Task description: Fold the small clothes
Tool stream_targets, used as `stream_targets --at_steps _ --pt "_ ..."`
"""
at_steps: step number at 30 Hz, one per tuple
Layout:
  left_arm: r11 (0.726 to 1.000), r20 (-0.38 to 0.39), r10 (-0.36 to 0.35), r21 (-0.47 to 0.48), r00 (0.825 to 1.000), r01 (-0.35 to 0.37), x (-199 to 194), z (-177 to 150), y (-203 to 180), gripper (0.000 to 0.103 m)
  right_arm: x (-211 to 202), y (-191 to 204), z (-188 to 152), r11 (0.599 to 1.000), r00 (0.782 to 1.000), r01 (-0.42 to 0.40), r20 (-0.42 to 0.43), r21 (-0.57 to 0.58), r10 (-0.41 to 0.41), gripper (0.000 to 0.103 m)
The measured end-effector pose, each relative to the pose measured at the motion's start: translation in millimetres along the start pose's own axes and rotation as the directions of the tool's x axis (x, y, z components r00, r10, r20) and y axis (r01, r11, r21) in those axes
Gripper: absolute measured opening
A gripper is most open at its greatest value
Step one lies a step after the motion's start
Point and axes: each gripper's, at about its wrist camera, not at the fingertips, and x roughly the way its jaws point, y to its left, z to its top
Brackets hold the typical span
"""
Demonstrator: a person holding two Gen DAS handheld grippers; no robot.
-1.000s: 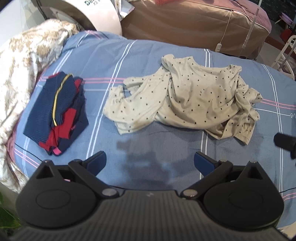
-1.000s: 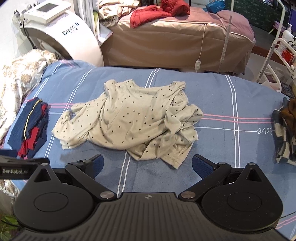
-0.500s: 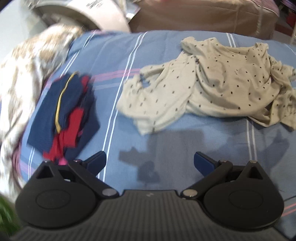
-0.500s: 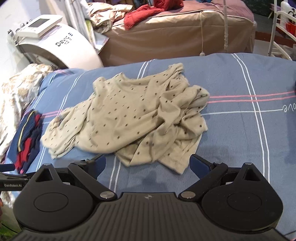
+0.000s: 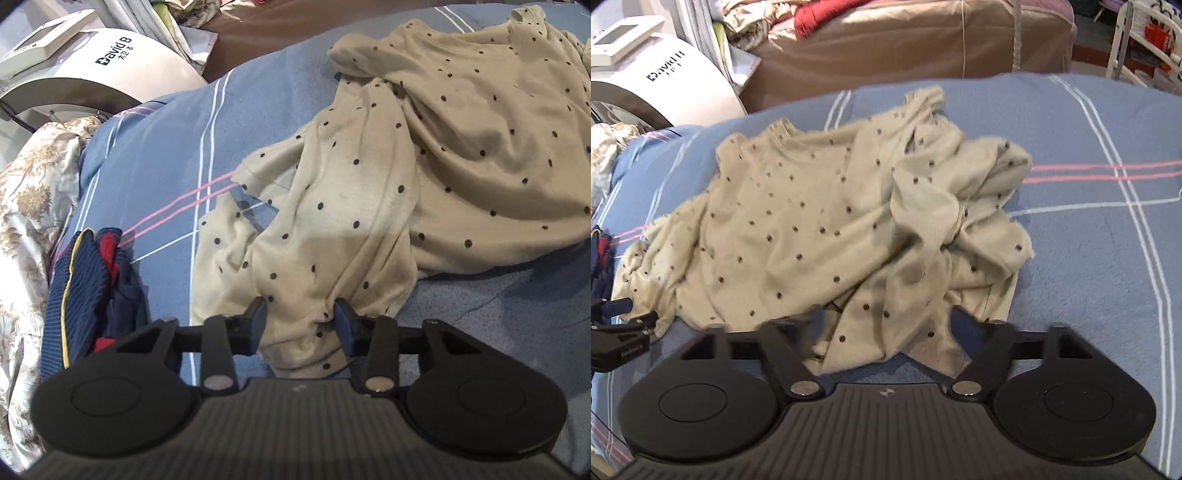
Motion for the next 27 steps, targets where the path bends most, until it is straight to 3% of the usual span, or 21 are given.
stream_targets --at_steps 1,3,4,6,10,12,15,17,18,19,20,21,22,23,27 --pt "1.000 0.006 -0.006 -0.004 1.000 0.006 2 3 2 0.022 5 -1 0 1.000 1.000 -0.007 -0.017 0.014 0.007 0.026" --pt "0.999 0.019 -0.031 -0.017 0.999 0.031 3 10 8 0.009 10 -1 0 1.000 1.000 0.002 -0.026 0.004 -0.002 0.016" --pt "0.999 0.029 -0.038 -0.020 0.999 0.039 4 17 14 0.008 11 1 1 1.000 1.000 0.012 -0.026 -0.019 -0.012 0.005" --pt "0.999 0.046 -0.011 -0.039 0.999 0.013 7 33 32 0.007 6 -2 11 0.999 1.000 0.028 -0.008 -0.033 -0.029 0.002" --pt "0.989 0.131 0.063 -0.143 0.989 -0.044 6 85 94 0.007 -21 -23 63 0.991 0.988 0.099 0.128 -0.084 -0.088 0.001" --pt "0.980 0.165 0.118 -0.181 0.979 -0.087 7 115 123 0.007 -27 -36 92 0.981 0.971 0.163 0.192 -0.108 -0.140 0.000" --pt "0.969 0.154 0.142 -0.222 0.978 -0.105 12 147 152 0.007 -29 -59 133 0.945 0.922 0.308 0.280 -0.113 -0.268 0.000" --pt "0.972 0.162 0.136 -0.212 0.977 -0.100 10 153 155 0.012 -28 -77 152 0.941 0.916 0.332 0.259 -0.060 -0.307 0.000" --pt "0.974 0.160 0.149 -0.191 0.976 -0.118 9 153 150 0.026 -29 -83 156 0.949 0.925 0.314 0.234 -0.024 -0.300 0.004" --pt "0.972 0.153 0.185 -0.175 0.971 -0.157 9 151 144 0.059 -32 -85 155 0.962 0.937 0.272 0.225 0.007 -0.267 0.021" --pt "0.965 0.146 0.227 -0.168 0.963 -0.202 9 145 137 0.077 -37 -83 149 0.974 0.948 0.224 0.226 0.022 -0.223 0.030" --pt "0.959 0.138 0.252 -0.165 0.958 -0.228 9 139 129 0.103 -40 -76 138 0.984 0.960 0.178 0.220 0.004 -0.174 0.062" --pt "0.961 0.132 0.245 -0.163 0.960 -0.223 6 131 121 0.102 -40 -66 128 0.988 0.968 0.150 0.208 -0.028 -0.141 0.091" --pt "0.966 0.123 0.223 -0.164 0.967 -0.202 4 125 116 0.102 -43 -59 114 0.988 0.971 0.143 0.203 -0.053 -0.129 0.098" --pt "0.974 0.123 0.112 -0.209 0.986 -0.085 -20 75 89 0.102 -44 -34 52 0.988 0.987 0.123 0.116 -0.095 -0.112 0.098"
